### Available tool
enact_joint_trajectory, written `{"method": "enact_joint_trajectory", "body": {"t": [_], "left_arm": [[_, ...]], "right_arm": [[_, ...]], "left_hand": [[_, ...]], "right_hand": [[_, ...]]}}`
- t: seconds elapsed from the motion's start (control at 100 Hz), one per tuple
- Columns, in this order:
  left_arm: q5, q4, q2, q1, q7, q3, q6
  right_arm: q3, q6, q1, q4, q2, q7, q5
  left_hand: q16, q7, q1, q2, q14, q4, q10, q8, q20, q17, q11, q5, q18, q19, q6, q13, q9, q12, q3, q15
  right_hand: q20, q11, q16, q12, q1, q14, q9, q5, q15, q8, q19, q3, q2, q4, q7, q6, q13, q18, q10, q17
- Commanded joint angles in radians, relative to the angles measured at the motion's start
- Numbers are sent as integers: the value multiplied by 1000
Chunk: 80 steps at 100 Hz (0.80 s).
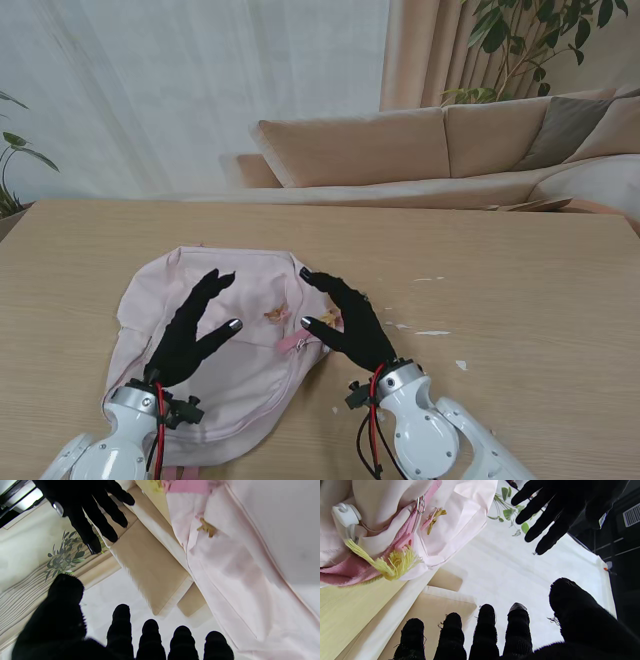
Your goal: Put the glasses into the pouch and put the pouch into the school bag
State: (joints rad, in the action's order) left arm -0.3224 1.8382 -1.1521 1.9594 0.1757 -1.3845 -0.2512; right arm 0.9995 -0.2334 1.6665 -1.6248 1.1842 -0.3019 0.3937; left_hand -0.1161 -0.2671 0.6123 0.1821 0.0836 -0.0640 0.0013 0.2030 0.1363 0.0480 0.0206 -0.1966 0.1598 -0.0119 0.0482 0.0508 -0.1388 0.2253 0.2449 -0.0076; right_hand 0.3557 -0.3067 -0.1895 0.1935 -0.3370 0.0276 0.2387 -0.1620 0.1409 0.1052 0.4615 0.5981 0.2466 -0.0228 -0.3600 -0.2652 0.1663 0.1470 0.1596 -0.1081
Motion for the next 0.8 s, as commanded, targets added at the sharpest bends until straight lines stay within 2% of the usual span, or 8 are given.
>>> {"method": "enact_joint_trajectory", "body": {"t": [0.0, 0.01, 0.12, 0.15, 0.3, 0.37, 0.46, 0.79], "left_arm": [[-4, -2, 0, -2, -22, 21, 0], [-5, -3, 0, -3, -24, 22, -1], [-15, -5, 6, -10, -42, 38, -3], [-18, -7, 6, -13, -39, 43, -4], [-25, -13, 5, -30, -34, 58, 5], [-15, -10, 6, -32, -41, 62, 14], [-17, -6, 6, -32, -44, 65, 19], [0, 2, 12, -28, -75, 65, 35]], "right_arm": [[3, -3, 5, -5, 0, 28, -4], [3, -5, 4, -4, 0, 29, -7], [3, -30, -8, 9, -3, 43, -9], [3, -36, -11, 15, -4, 44, -5], [-3, -54, -21, 36, 7, 29, -44], [-2, -59, -20, 40, 12, 20, -65], [5, -67, -17, 41, 11, 24, -70], [10, -66, -19, 40, 5, 35, -47]], "left_hand": [[26, 32, -32, -36, -51, 10, -44, -17, -29, -2, -30, 41, -47, 26, 52, -27, 26, -23, -5, -15], [27, 34, -31, -36, -55, 10, -72, -19, -30, -2, -29, 42, -48, 26, 53, -27, 23, -24, -5, -15], [34, 38, -24, -37, -62, 12, -82, -23, -33, -3, -28, 39, -53, 26, 59, -27, 21, -27, -1, -17], [36, 37, -21, -38, -63, 13, -83, -23, -34, -2, -27, 37, -53, 27, 61, -27, 21, -28, 2, -18], [43, 26, -15, -38, -66, 12, -80, -19, -41, -3, -25, 37, -55, 28, 63, -27, 22, -26, 14, -17], [47, 23, -16, -37, -67, 12, -81, -19, -45, -3, -26, 37, -56, 29, 64, -27, 22, -27, 17, -18], [50, 22, -17, -37, -67, 11, -80, -20, -48, -4, -26, 36, -57, 29, 66, -26, 22, -28, 20, -18], [58, 27, -19, -41, -67, 9, -74, -26, -59, -4, -24, 39, -56, 28, 65, -27, 22, -27, 23, -18]], "right_hand": [[30, 29, 18, -15, 33, 62, -36, 39, -23, -27, -50, -44, -37, 28, 28, -22, -38, -58, 38, -10], [36, 32, 19, -16, 31, 64, -36, 39, -25, -30, -58, -52, -41, 28, 30, -22, -39, -59, 40, -9], [79, 61, 17, -29, 45, 67, -36, 43, -36, -51, -87, -89, -96, 24, 67, -23, -47, -49, 50, -8], [121, 60, 15, -26, 27, 68, -39, 40, -39, -52, -104, -124, -119, 20, 83, -21, -47, -48, 51, -7], [152, 20, 14, -8, -85, 83, -27, 15, -44, -35, -143, -188, -191, 21, 44, -36, -33, -61, 62, 5], [163, -8, 15, 6, -105, 83, -25, 9, -44, -31, -150, -187, -185, 17, 7, -38, -23, -63, 61, 7], [186, -3, 16, 1, -31, 79, -32, 25, -43, -48, -163, -97, -144, 8, -13, -31, -29, -58, 60, 9], [201, 26, 11, -13, -7, 69, -39, 43, -46, -60, -163, -99, -123, 11, -12, -22, -33, -47, 56, 9]]}}
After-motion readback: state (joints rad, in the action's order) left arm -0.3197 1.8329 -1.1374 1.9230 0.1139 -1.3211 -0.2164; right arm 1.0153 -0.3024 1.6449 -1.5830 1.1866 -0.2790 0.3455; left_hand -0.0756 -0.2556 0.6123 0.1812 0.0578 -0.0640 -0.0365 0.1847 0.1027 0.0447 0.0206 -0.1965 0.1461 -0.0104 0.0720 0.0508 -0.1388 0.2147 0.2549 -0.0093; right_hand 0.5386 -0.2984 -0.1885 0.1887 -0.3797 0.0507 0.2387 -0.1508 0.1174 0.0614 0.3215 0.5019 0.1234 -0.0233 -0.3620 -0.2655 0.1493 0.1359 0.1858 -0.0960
